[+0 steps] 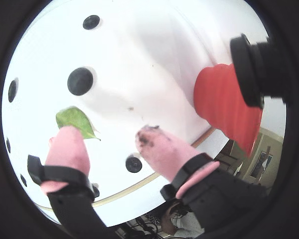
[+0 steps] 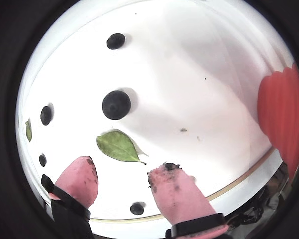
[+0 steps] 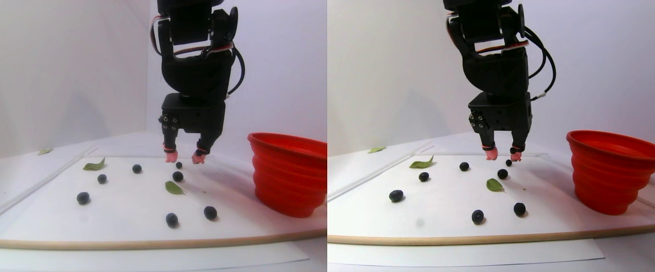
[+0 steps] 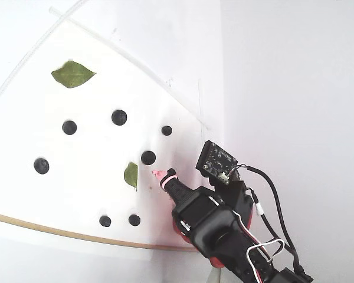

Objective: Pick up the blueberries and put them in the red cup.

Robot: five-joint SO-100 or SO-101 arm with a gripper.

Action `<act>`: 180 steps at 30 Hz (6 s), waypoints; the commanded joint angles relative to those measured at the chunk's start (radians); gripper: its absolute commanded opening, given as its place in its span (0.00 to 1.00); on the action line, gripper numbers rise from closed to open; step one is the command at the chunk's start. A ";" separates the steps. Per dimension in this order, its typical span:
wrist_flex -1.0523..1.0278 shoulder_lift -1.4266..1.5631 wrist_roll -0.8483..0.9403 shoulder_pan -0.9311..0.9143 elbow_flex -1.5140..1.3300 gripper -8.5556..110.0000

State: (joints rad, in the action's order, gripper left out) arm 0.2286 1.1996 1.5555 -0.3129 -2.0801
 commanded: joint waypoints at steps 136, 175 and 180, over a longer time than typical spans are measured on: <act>0.201 -0.123 -0.034 0.017 0.181 0.19; 0.011 0.192 0.037 -0.049 0.060 0.19; -0.021 0.230 0.048 -0.066 0.054 0.19</act>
State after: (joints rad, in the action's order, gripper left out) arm 0.2102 1.2870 1.5953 -0.3436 -2.0295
